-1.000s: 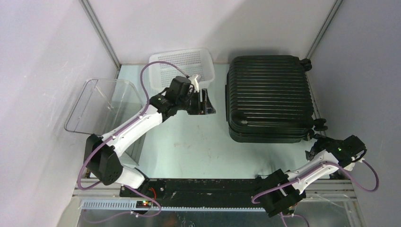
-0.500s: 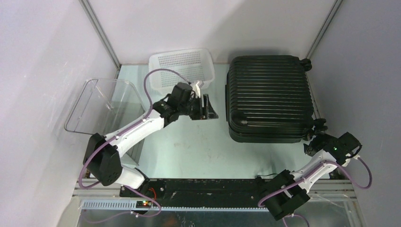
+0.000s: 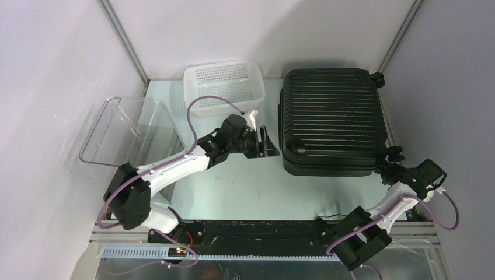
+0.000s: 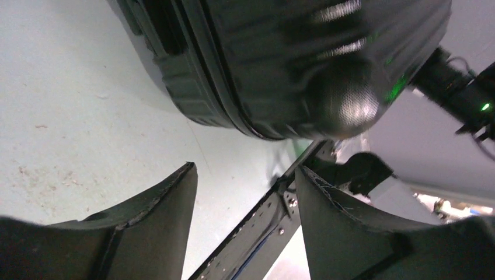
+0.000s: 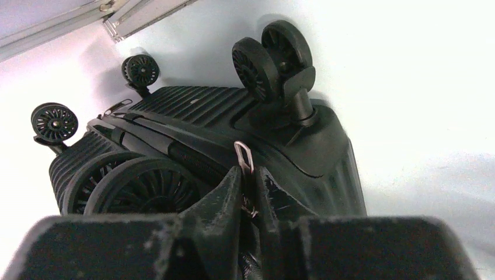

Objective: Open, take out, and arrange the luggage
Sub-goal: Grab the zipper of the luggage, then hold the luggage at the center of the board.

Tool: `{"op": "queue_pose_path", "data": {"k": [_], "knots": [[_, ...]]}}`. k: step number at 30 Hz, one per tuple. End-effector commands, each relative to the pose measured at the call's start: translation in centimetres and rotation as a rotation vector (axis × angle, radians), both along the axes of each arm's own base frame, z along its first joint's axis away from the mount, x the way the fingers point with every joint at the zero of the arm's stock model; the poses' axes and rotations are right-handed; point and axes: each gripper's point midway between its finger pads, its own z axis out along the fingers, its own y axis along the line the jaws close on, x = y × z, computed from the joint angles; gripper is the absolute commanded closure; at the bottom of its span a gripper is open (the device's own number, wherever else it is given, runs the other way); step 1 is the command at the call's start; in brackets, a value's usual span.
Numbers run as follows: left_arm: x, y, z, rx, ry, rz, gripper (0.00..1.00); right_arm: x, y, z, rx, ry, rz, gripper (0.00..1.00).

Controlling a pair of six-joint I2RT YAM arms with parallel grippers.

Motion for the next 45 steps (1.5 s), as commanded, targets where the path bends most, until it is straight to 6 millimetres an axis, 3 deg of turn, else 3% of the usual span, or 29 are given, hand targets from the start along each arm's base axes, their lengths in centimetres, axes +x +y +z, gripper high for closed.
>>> {"op": "queue_pose_path", "data": {"k": [1,2,3,4,5,6,7,8,13,21,23,32,38,45], "knots": [[3.6,-0.1,3.0,-0.177,0.043,0.190,0.33,-0.4,-0.7,-1.0,-0.004,0.032,-0.024,0.87],[3.6,0.0,1.9,-0.190,0.082,0.216,0.34,-0.4,-0.8,-1.1,-0.006,0.034,-0.023,0.94],[4.3,-0.5,2.9,-0.277,0.122,0.260,0.34,-0.3,-0.9,-1.0,-0.014,0.029,-0.021,0.97],[4.4,-0.5,1.4,-0.286,0.172,0.289,0.35,-0.3,-0.9,-1.0,-0.015,0.028,-0.017,1.00],[5.1,-1.0,2.5,-0.372,0.193,0.317,0.36,-0.1,-1.0,-0.9,-0.020,0.021,-0.013,1.00],[5.5,-1.3,1.8,-0.388,0.212,0.330,0.38,0.0,-1.0,-0.9,-0.020,0.018,-0.002,1.00],[6.0,-1.8,2.6,-0.424,0.196,0.327,0.39,0.0,-1.0,-0.9,-0.023,0.015,0.002,1.00],[7.0,-2.5,2.7,-0.416,0.179,0.326,0.41,0.1,-1.0,-1.0,-0.024,0.017,0.011,1.00],[10.9,-2.4,-0.9,-0.240,0.115,0.384,0.42,0.0,-0.9,-1.2,-0.034,0.024,0.037,1.00],[15.5,-0.3,-3.5,-0.167,0.068,0.504,0.51,-0.1,-1.0,-1.3,-0.037,0.025,0.046,1.00],[16.2,-0.4,-3.3,-0.155,0.049,0.503,0.54,-0.1,-1.0,-1.3,-0.039,0.025,0.048,1.00],[18.0,-2.5,-5.2,-0.146,0.069,0.468,0.57,-0.2,-1.1,-1.2,-0.049,0.023,0.055,1.00],[17.5,-2.8,-7.0,-0.067,0.095,0.480,0.59,-0.5,-1.2,-1.1,-0.056,0.026,0.051,1.00],[17.2,-4.5,-8.6,-0.046,0.112,0.441,0.59,-0.6,-1.2,-1.3,-0.061,0.034,0.058,1.00]]}}
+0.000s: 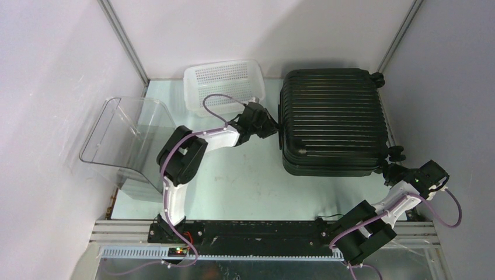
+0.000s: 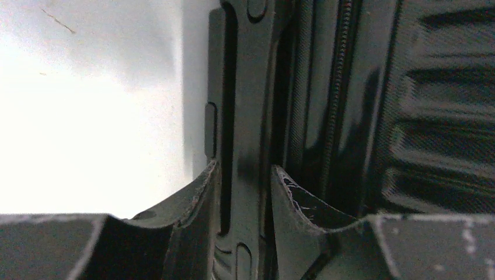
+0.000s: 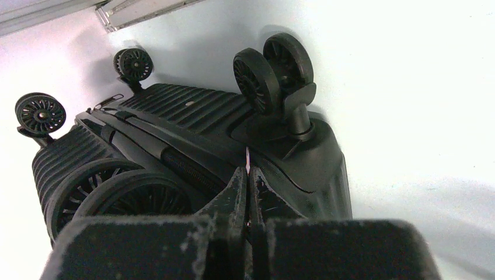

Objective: Open, take out, and arrange the luggage
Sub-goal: Hold the luggage at the center of the board.

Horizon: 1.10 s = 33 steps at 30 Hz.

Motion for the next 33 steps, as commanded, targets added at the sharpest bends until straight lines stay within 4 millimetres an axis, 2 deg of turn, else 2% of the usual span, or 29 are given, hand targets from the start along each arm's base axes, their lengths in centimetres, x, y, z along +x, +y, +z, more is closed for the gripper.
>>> {"op": "queue_pose_path", "data": {"k": [1,5,10,13,15,16,17,18,19,20,27,31,33], "knots": [[0.4,-1.4,-0.1,-0.003,-0.027,-0.023,0.59,-0.6,-0.4,-0.5,-0.029,0.032,0.000,1.00],[0.0,-2.2,-0.5,0.022,-0.018,-0.041,0.58,-0.8,-0.5,-0.9,-0.036,0.052,0.009,1.00],[-0.4,-2.2,-1.9,0.087,0.013,-0.026,0.54,-0.6,-0.4,-1.0,-0.027,0.041,0.015,1.00],[-1.5,-3.4,-2.2,0.101,0.065,-0.084,0.51,-0.5,-0.4,-0.9,-0.030,0.030,0.014,1.00],[-2.4,-3.8,-2.6,0.140,0.096,-0.127,0.55,-0.7,-0.5,-0.8,-0.034,0.029,0.008,1.00],[-2.5,-3.7,-2.3,0.150,0.091,-0.135,0.66,-0.9,-0.6,-0.8,-0.036,0.031,0.001,1.00],[-3.0,-3.1,-2.5,0.186,0.095,-0.147,0.71,-0.9,-0.7,-0.8,-0.039,0.032,-0.002,1.00],[-3.3,-2.7,-2.1,0.201,0.091,-0.153,0.83,-1.0,-0.8,-0.7,-0.042,0.032,-0.010,1.00],[-3.6,-1.7,-2.6,0.238,0.091,-0.160,0.89,-1.1,-0.9,-0.7,-0.044,0.030,-0.013,1.00],[-3.7,-1.2,-2.0,0.249,0.084,-0.166,0.97,-1.0,-1.2,-0.6,-0.050,0.020,-0.019,1.00],[-5.2,5.0,-4.5,0.307,0.181,-0.215,1.00,-0.9,-3.1,-0.6,-0.097,-0.030,-0.065,1.00],[-5.7,6.3,-5.0,0.331,0.180,-0.249,1.00,0.6,-3.1,-0.7,-0.069,-0.112,-0.033,1.00],[-6.0,6.1,-5.1,0.322,0.182,-0.283,1.00,1.7,-2.1,-0.2,-0.030,-0.170,0.021,1.00]]}}
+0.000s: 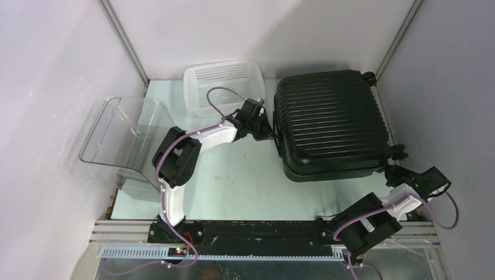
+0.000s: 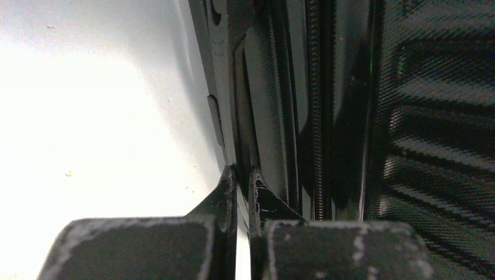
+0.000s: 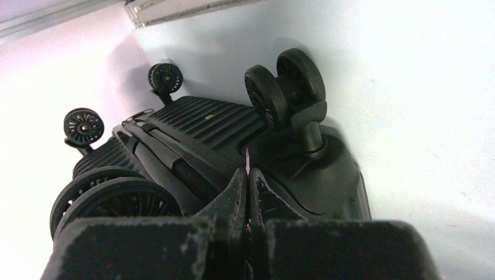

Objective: Open, take out, and arrange the luggage
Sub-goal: Hold the luggage at the center of the board, then unzip the zipper of the luggage.

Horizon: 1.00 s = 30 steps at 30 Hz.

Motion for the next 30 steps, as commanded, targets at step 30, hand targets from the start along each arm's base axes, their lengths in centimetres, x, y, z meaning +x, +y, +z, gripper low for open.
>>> {"op": "queue_pose_path", "data": {"k": [30], "knots": [[-4.4,13.0,-5.5,0.401,0.145,-0.186,1.00,3.7,3.8,2.5,0.117,-0.257,0.222,1.00]]}}
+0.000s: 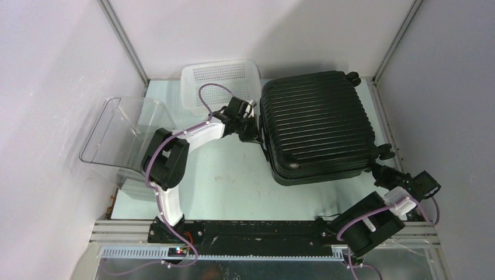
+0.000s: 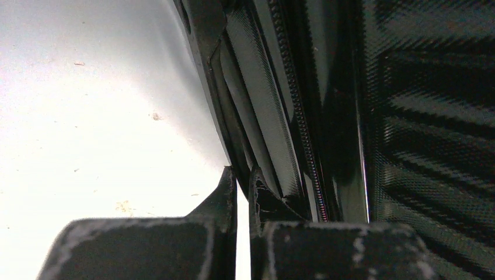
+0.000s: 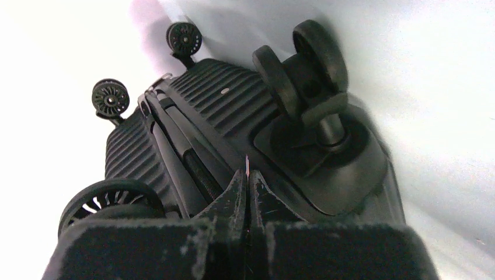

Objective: Open, take out, and arrange the luggage
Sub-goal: Unzip the zipper of the luggage.

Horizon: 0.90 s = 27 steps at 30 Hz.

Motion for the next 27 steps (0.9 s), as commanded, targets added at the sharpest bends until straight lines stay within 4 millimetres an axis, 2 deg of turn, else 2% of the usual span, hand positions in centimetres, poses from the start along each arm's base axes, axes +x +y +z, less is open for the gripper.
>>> {"op": "queue_pose_path", "data": {"k": [1,6,15,18,20,27], "knots": [[-2.2,7.3,-5.4,0.308,0.093,-0.011,1.00,2.6,-1.2,2.3,-0.074,-0.077,0.088,1.00],[-3.0,8.4,-6.4,0.357,0.103,-0.023,1.00,2.5,-1.5,2.4,-0.063,-0.081,0.077,1.00],[-2.8,8.3,-6.4,0.354,0.089,-0.036,1.00,1.5,-2.4,3.2,-0.031,-0.110,0.002,1.00],[-3.3,8.1,-6.4,0.333,0.103,-0.041,1.00,2.0,-4.1,4.1,-0.073,-0.204,-0.056,1.00],[-3.5,8.2,-6.5,0.333,0.099,-0.043,1.00,2.6,-4.5,4.8,-0.082,-0.245,-0.035,1.00],[-3.7,8.1,-6.3,0.344,0.095,-0.072,1.00,3.6,-4.2,4.6,-0.109,-0.259,0.013,1.00]]}}
